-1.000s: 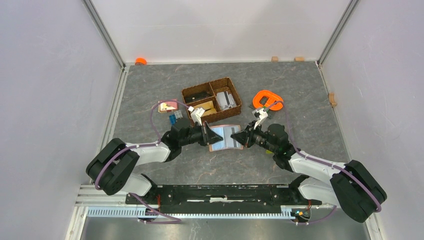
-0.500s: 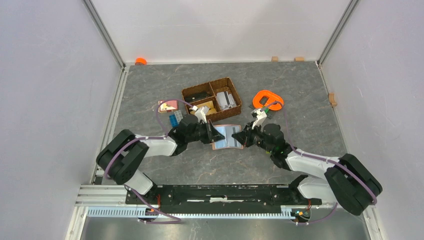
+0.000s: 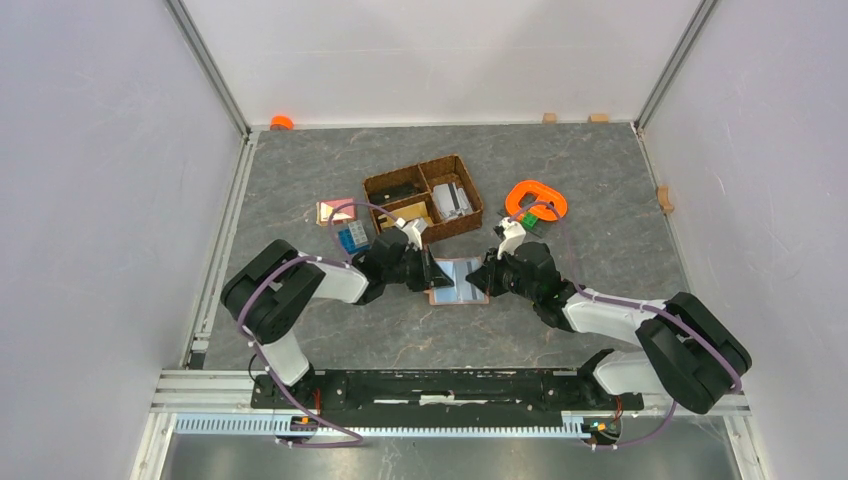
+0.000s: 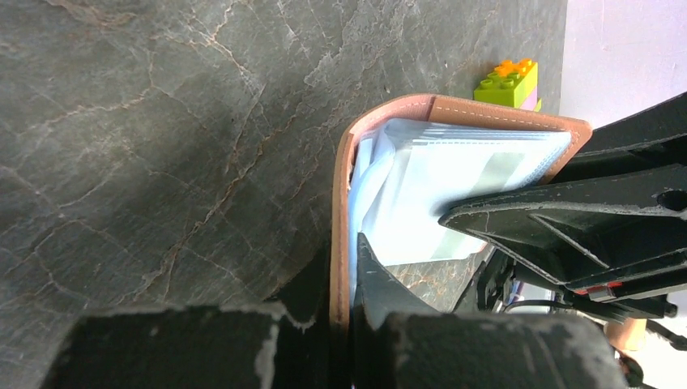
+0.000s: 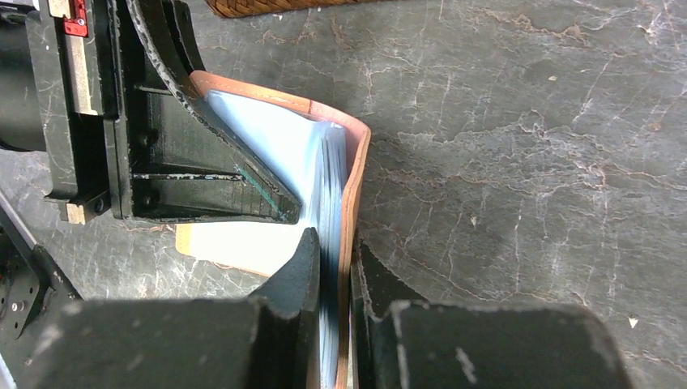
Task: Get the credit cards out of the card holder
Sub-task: Open the card holder at the center of the board.
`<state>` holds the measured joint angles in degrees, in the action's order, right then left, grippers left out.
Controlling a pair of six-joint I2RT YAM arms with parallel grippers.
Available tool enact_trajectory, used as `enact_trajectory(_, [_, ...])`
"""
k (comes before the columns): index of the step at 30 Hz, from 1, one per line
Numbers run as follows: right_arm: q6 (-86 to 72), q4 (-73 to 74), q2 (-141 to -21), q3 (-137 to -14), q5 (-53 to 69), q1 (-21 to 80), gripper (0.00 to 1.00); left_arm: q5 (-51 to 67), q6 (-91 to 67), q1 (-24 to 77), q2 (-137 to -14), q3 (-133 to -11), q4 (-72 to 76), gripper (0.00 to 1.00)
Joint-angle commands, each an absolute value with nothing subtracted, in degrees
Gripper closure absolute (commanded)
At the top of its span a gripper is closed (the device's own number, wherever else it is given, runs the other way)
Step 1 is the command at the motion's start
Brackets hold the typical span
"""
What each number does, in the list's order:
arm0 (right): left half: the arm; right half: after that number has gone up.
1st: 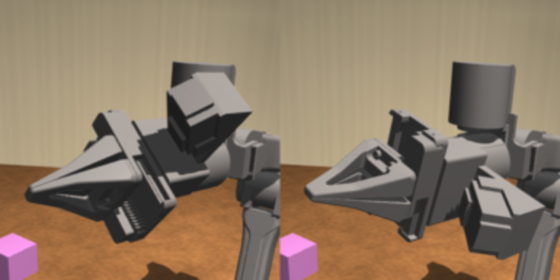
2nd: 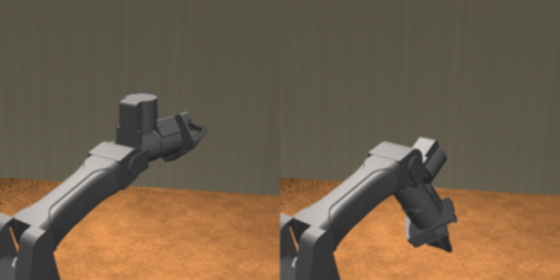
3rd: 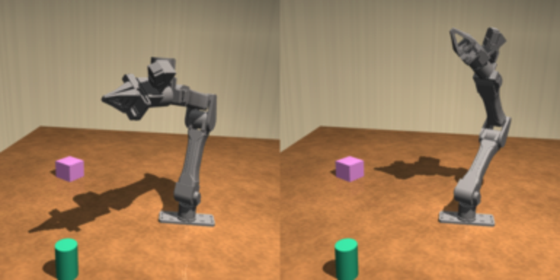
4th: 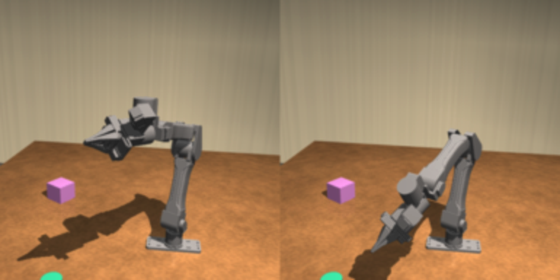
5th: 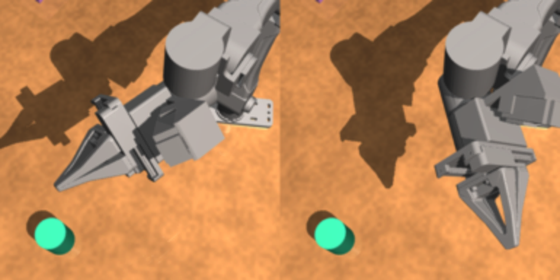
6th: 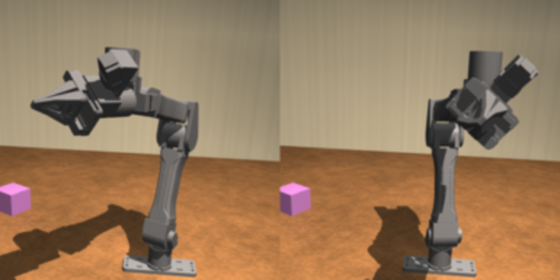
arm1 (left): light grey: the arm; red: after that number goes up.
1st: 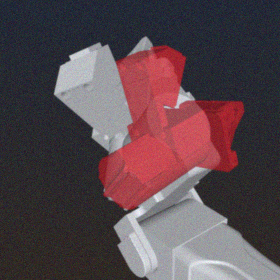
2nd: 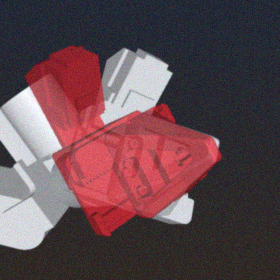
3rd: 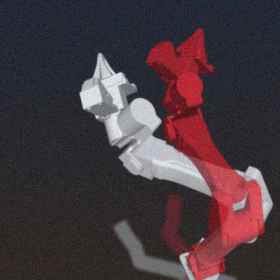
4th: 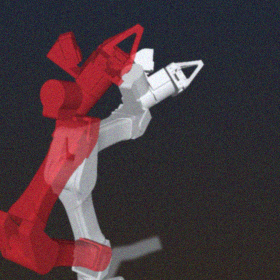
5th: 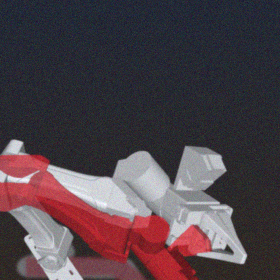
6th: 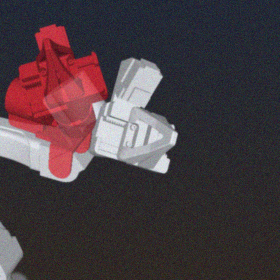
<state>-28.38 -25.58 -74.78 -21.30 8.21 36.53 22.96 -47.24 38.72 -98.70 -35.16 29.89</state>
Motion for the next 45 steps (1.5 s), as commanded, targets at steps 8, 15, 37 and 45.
enact_trajectory(8, [-25.71,-23.5,-75.5,-21.41,4.9,36.01,0.87,24.29,-49.64,38.06,-99.77,-37.18,29.95,0.98])
enact_trajectory(15, [-26.92,-24.28,-75.94,-20.86,6.12,35.2,0.68,25.38,-50.86,38.06,-102.18,-37.74,30.48,0.97])
enact_trajectory(37, [-31.8,-32.27,-74.39,-16.81,16.93,31.55,0.67,22.87,-48.18,38.06,-103.36,-40.47,23.61,0.98])
enact_trajectory(45, [-31.1,-31.2,-73.53,-17.24,18.24,31.55,0.63,22.54,-47.64,38.06,-103.71,-41.16,22.4,0.98])
